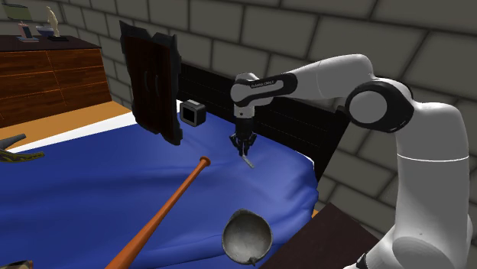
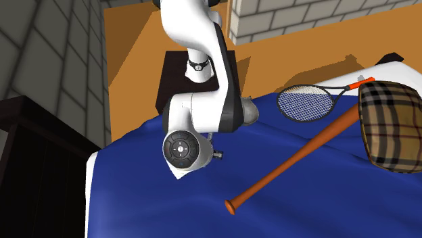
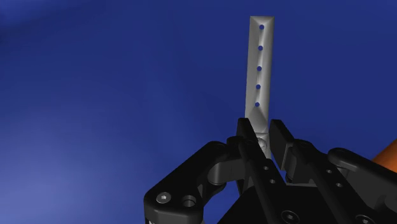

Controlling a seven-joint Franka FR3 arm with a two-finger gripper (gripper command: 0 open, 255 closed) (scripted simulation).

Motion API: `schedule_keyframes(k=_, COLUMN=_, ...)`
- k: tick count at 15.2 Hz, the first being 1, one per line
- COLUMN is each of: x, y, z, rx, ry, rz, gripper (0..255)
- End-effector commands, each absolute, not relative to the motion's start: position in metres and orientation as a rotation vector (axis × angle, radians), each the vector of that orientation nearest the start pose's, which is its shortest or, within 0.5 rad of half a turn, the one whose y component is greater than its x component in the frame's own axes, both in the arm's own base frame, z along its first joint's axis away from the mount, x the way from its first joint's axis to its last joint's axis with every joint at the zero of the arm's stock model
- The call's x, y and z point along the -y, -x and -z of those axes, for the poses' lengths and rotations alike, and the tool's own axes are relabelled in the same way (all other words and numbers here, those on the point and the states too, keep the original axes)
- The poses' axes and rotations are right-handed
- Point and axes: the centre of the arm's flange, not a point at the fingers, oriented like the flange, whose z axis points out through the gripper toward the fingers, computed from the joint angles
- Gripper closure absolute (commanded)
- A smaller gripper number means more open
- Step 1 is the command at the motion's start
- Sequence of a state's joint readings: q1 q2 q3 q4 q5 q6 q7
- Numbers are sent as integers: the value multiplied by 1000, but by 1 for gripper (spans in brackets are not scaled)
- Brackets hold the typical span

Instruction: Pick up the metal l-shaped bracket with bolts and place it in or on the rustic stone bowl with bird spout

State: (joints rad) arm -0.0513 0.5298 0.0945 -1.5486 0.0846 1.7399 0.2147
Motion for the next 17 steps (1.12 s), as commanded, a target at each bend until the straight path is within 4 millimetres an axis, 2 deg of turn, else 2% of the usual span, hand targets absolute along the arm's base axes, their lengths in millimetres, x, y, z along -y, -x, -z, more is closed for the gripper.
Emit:
schedule_keyframes(k=1, x=-43, y=-633, z=-320, rx=-307, ry=2994, rz=-533, gripper=255)
schedule_keyframes(k=17, x=-165, y=-461, z=-315, rx=-307, ry=2994, rz=-533, gripper=255)
